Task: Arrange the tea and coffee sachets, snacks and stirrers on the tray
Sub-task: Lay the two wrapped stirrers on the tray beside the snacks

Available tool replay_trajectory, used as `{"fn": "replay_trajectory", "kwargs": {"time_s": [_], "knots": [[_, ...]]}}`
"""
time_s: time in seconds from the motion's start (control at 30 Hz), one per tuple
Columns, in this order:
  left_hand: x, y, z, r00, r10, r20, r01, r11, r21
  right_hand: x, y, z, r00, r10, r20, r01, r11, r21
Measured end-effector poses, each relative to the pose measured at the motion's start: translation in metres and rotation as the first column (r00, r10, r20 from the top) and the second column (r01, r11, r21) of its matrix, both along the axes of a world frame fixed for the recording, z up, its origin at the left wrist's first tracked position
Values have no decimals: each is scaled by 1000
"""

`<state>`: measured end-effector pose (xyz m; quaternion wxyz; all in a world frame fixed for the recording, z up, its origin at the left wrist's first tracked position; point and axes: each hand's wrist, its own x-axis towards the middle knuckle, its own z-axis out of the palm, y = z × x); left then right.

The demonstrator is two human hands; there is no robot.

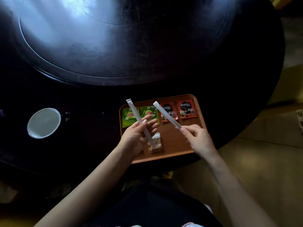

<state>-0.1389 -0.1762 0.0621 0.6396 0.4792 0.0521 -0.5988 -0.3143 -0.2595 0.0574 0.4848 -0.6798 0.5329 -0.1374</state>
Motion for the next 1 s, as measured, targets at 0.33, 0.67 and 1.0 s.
{"fn": "replay_trajectory", "kwargs": {"time_s": [0.33,0.67,1.0], "knots": [[-2,7,-11,989,63,135,-93,970,226,-42,-59,-16,885,297,-359,-335,941,-48],[-16,9,-14,977,-17,210,-30,976,215,-26,-67,-35,840,264,-474,-423,865,-268],[-37,-1,-8,975,-64,211,3,960,278,-29,-79,-45,800,412,-436,-555,785,-276]]}}
